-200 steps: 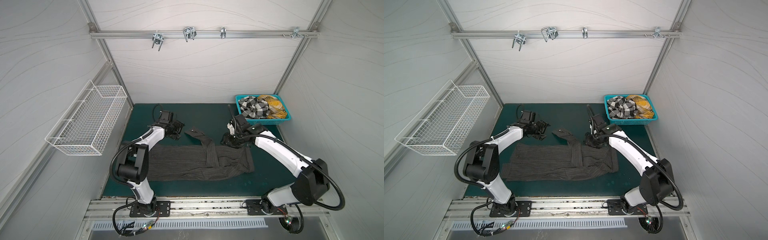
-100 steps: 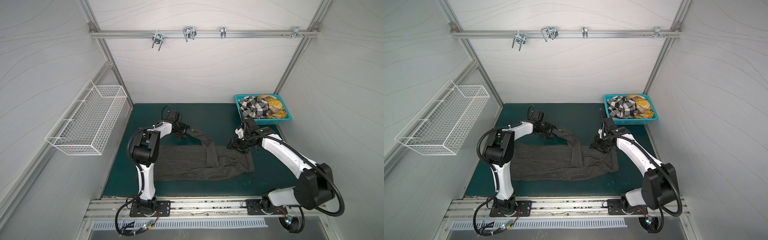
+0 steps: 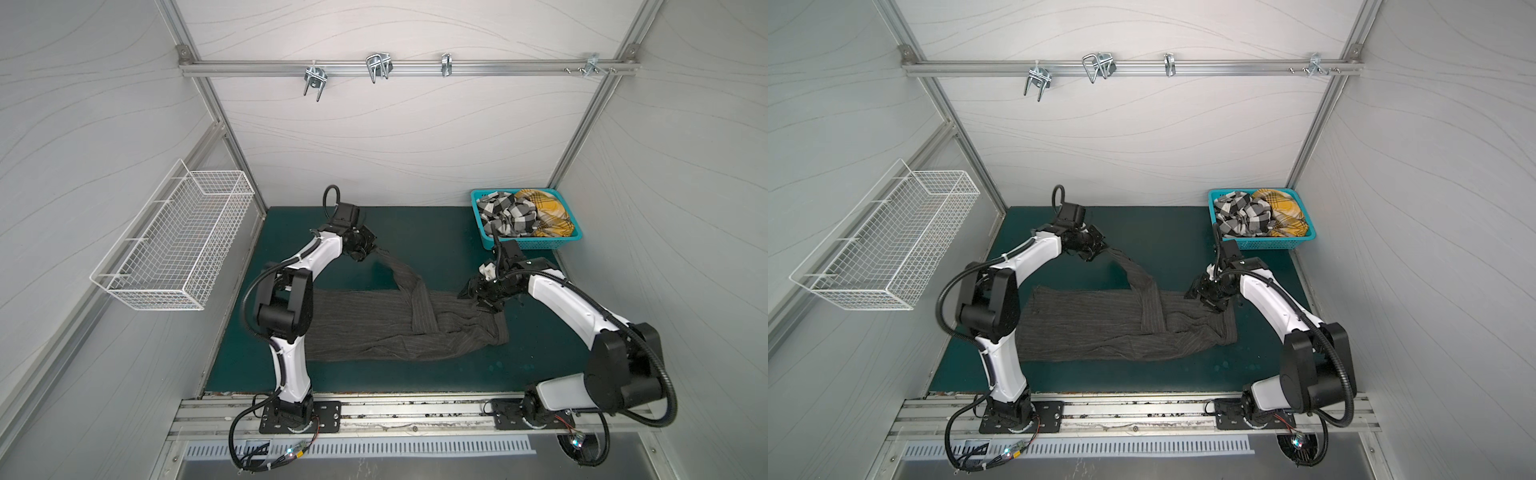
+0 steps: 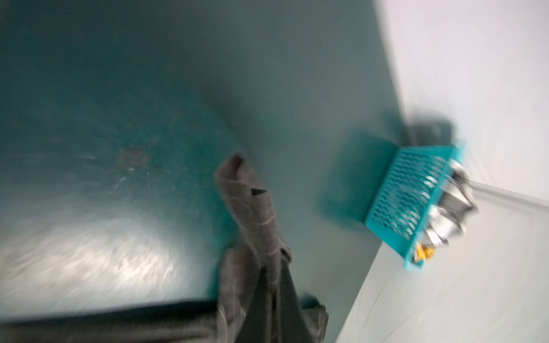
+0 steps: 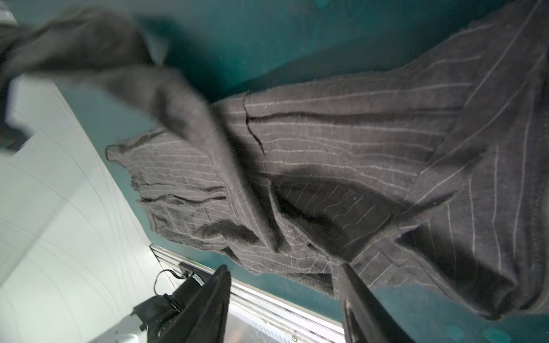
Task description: Fold and stack the long sleeve shirts
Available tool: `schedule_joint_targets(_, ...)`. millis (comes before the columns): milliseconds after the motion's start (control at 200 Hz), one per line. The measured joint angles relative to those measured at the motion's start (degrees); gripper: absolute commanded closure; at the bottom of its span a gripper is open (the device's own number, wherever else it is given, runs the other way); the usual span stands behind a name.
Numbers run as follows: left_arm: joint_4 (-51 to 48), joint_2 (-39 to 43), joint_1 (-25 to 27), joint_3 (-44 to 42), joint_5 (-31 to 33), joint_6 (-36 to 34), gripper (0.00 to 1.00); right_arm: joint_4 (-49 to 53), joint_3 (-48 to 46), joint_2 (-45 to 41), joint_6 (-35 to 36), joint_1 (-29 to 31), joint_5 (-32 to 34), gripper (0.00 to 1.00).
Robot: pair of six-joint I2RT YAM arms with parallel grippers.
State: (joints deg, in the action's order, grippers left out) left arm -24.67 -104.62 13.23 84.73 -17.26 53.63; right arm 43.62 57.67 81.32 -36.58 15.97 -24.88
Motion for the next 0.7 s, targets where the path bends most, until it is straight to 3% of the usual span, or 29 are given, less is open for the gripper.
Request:
schedule_joint_targets(100,-0.4,15.2,0.0,-4.3,3.7,-5.2,1.00,-0.1,0.2,1.2,0.2,-1.0,-0.2,0.43)
schedule_joint_targets(205,-0.4,30.4,0.0,-10.3,7.5,-8.8,1.00,0.2,0.6,2.7,0.6,-1.2,0.5,0.36)
schedule_joint_targets(315,-1.7,40.7,0.0,-17.0,10.6,-11.2,1.00,1.1,0.7,3.7,1.2,-1.4,1.5,0.33)
schedule_joint_targets(700,-9.0,48.1,0.0,-25.8,13.5,-12.7,1.00,3.4,0.7,6.5,2.1,-2.3,4.9,0.35)
